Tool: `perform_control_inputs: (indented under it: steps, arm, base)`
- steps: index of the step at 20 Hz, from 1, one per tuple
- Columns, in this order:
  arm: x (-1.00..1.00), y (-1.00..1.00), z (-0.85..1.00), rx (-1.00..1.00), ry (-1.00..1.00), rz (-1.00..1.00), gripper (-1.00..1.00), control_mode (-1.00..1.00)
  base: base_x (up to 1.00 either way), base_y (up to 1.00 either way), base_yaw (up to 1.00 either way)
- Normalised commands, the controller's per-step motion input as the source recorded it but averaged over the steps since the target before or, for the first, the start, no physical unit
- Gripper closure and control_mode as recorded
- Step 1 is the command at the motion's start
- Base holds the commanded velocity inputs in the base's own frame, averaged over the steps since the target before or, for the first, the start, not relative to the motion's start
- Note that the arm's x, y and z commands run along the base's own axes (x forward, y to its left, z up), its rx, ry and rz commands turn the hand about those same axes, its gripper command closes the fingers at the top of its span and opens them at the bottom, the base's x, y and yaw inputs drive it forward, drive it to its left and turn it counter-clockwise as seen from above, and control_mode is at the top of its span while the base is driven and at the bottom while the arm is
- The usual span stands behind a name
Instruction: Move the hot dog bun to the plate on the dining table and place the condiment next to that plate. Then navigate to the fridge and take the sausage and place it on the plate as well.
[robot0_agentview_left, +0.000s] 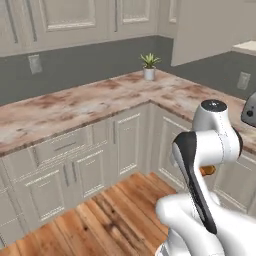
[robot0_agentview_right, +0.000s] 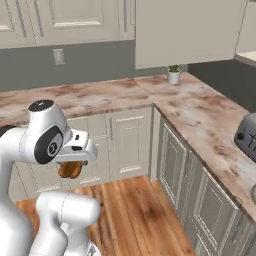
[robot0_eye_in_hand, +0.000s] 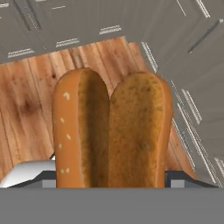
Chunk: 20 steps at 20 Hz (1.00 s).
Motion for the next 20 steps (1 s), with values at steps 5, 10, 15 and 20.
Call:
perform_control_inputs:
  steps: [5, 10, 15, 20]
  arm:
    - [0.0, 0.0, 0.0, 0.0, 0.0, 0.0, 1.0, 1.0]
    - [0.0, 0.0, 0.0, 0.0, 0.0, 0.0, 1.0, 1.0]
    - [0.0, 0.0, 0.0, 0.0, 0.0, 0.0, 1.0, 1.0]
    - [0.0, 0.0, 0.0, 0.0, 0.0, 0.0, 1.0, 1.0]
  base:
    - [-0.45, 0.05, 0.6]
    - [-0.95, 0.0, 0.29]
    - [-1.0, 0.0, 0.16]
    - [-1.0, 0.0, 0.13]
